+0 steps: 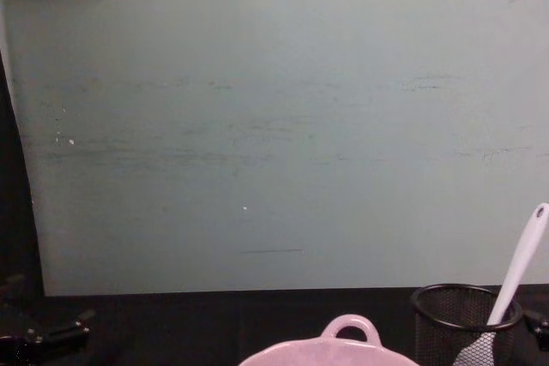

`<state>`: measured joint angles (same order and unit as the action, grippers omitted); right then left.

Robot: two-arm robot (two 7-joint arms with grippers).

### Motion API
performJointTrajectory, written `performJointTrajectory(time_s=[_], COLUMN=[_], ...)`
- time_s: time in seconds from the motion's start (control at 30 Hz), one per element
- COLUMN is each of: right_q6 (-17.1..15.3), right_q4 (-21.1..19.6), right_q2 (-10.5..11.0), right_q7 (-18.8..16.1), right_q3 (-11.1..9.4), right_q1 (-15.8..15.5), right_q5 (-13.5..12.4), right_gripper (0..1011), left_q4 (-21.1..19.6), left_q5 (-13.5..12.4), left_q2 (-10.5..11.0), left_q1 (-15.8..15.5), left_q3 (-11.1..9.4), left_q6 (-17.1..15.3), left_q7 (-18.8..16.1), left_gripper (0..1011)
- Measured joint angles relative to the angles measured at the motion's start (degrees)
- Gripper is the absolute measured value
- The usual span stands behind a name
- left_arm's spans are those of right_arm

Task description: Use the one hand to pick up the spoon and stir the clear water in the bowl.

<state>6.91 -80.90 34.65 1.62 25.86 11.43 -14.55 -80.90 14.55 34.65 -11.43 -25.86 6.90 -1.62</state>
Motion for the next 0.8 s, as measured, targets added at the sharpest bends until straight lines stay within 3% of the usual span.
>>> performJointTrajectory(time_s=[0.8], right_q6=[0.00], right_q4=[0.00], right_q2=[0.00], right_q7=[0.00], right_q3=[0.00], right_q1=[0.00], right_q5=[0.00], right_gripper=[1004], left_q4=[0.00], left_q5=[0.00], left_q2=[0.00], left_q1=[0.00], left_q3=[0.00], left_q6=[0.00], left_q7=[0.00], left_gripper=[1011])
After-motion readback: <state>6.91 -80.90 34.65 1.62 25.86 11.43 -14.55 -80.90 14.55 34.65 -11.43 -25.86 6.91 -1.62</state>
